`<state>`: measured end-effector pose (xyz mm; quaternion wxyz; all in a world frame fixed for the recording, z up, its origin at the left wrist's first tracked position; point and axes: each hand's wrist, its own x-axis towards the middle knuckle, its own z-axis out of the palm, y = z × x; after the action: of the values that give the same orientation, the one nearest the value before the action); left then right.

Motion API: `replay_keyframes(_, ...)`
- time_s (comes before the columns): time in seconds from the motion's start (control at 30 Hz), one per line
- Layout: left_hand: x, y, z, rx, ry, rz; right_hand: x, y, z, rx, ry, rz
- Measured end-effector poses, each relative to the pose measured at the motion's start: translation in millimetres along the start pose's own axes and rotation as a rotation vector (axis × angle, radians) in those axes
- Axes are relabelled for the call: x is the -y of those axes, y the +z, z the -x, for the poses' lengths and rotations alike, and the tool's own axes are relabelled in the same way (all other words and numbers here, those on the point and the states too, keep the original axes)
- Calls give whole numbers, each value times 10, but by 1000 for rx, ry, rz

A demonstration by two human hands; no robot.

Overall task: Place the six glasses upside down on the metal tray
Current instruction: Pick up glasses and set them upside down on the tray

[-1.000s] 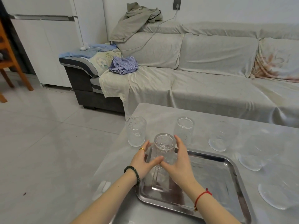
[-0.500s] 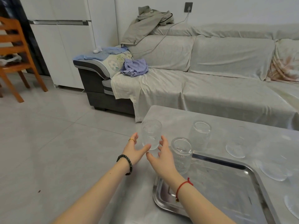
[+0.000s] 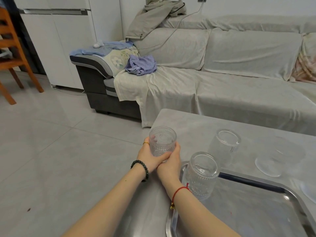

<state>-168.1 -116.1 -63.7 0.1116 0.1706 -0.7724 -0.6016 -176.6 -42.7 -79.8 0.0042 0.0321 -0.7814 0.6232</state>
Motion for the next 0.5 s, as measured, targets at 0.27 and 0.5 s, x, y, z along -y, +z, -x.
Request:
replay_keyframes(0.27,-120,-338,544,-41,22,124,252,-256,567,163,-122,-3)
replay_keyframes(0.5,-441,-192,1438,220,-184,642,418,-829,1265,160,-119,-107)
